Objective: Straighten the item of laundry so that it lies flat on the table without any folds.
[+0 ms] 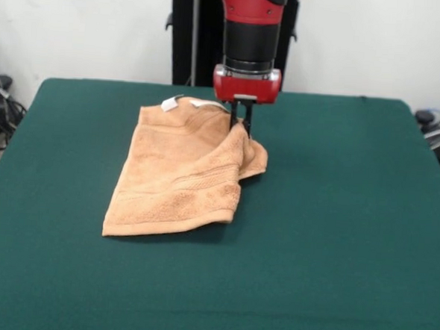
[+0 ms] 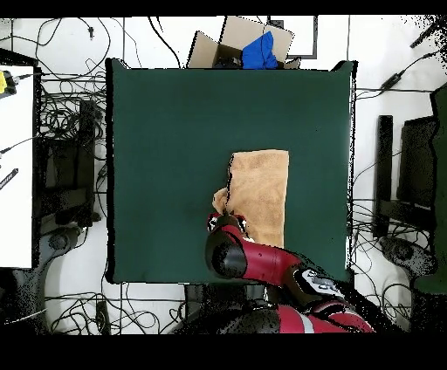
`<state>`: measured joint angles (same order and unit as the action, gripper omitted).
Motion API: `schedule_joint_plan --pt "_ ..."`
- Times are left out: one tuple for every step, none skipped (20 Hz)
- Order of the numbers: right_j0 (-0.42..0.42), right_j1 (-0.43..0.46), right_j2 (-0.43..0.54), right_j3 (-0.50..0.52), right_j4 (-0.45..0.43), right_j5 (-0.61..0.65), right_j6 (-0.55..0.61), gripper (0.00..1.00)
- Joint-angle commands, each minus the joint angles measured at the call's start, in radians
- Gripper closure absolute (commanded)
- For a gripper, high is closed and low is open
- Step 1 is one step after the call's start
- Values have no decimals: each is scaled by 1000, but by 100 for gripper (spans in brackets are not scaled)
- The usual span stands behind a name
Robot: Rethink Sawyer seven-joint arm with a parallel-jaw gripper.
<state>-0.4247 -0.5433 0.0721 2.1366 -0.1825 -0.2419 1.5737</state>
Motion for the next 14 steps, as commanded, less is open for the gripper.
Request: schedule_joint_plan --pt "41 14 2 -88 26 66 144 100" --pt "41 13 5 -88 26 61 146 100" --pt "38 14 10 -86 27 63 149 100" --pt "35 16 15 -84 28 66 151 100" --pt "35 16 15 -83 29 66 153 100" --pt "36 16 14 -81 30 66 154 100" --pt "36 15 14 -81 30 66 154 100" --pt "36 17 13 -82 31 66 154 100" --pt "36 19 14 -83 32 66 155 100" --pt "36 21 15 -85 32 66 155 100" --pt "36 22 15 -85 33 66 156 100" --pt "37 22 14 -85 34 66 157 100" --pt "38 22 12 -85 36 66 157 100" --pt "45 22 7 -92 28 76 142 0"
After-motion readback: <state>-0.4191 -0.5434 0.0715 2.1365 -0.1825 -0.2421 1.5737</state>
